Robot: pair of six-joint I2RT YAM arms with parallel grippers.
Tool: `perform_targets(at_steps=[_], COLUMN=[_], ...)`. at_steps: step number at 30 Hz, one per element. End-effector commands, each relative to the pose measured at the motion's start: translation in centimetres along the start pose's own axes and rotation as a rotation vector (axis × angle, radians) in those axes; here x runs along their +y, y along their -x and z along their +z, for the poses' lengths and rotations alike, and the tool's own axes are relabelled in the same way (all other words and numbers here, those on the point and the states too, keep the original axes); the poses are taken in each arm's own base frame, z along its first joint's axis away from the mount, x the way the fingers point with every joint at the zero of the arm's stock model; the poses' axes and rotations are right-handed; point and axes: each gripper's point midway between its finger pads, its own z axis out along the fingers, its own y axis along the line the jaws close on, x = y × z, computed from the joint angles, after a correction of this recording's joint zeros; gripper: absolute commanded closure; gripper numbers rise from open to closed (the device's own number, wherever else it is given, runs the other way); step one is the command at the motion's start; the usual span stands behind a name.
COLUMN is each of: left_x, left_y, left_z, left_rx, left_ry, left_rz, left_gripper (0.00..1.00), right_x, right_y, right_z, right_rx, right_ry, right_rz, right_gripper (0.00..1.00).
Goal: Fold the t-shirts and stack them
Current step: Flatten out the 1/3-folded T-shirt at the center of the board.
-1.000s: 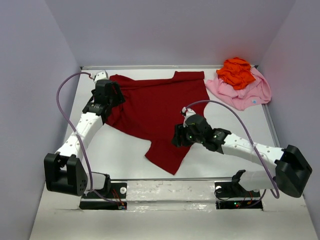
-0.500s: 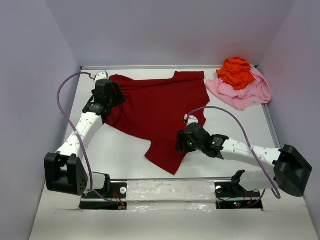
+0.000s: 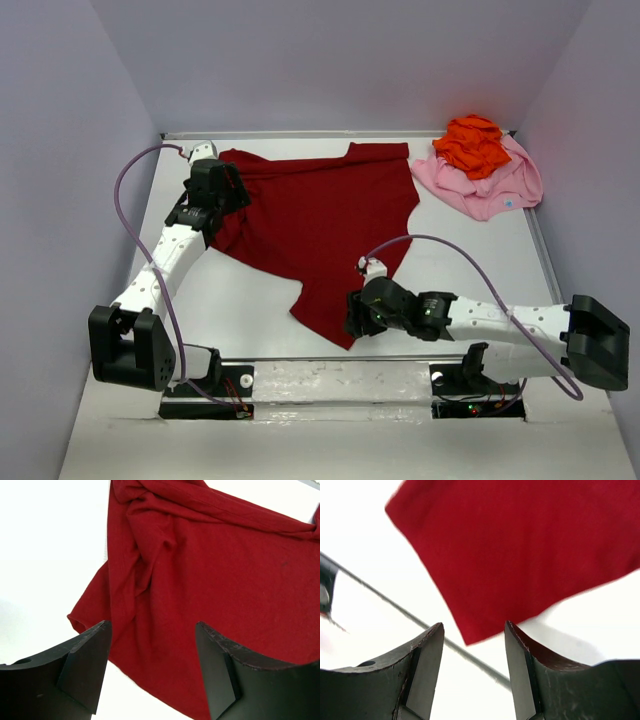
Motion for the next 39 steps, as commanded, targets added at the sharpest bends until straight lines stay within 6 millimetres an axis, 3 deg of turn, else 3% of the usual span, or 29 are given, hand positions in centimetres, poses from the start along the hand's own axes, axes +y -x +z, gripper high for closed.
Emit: perform_targets(at_steps=[1, 6, 22, 24, 30, 35, 39], left_x=[-0.7, -0.8, -0.9, -0.9, -1.0, -1.0, -1.0], left_y=[1.6, 1.5, 1.5, 1.4, 1.4, 1.5, 1.4], left_z=[-0.9, -0.8, -1.0, -1.0, -1.0, -1.1, -1.1], left_rx=[-0.054, -0.051, -0.054, -0.052, -0.054, -0.057, -0.056], left_ry=[-0.029, -0.036, -0.044, -0.044, -0.048, -0.049, -0.049], left_rz=[0.003, 0.003, 0.002, 0.004, 0.004, 0.006, 0.006], left_gripper=[0.23, 0.23, 0.23, 0.23, 0.23, 0.23, 0.23], right_x=[0.1, 0.2, 2.3, 2.4, 1.8, 1.4, 1.3], right_y=[-2.1, -4.8, -8.1, -7.9, -7.7, -7.5, -7.1], right_z=[-0.6, -0.5, 3.9, 4.0, 3.7, 3.3, 3.0], right_rx=[0.025, 0.081, 0.181, 0.176, 0.161, 0.147, 0.129], right_ry=[-0.020, -0.032, -0.068, -0.070, -0.089, -0.097, -0.102], right_rz=[0.057, 0.039, -0.047, -0.048, -0.052, -0.042, -0.037], right_gripper=[0.43, 0.43, 0.42, 0.46, 0.72, 1.00, 1.00])
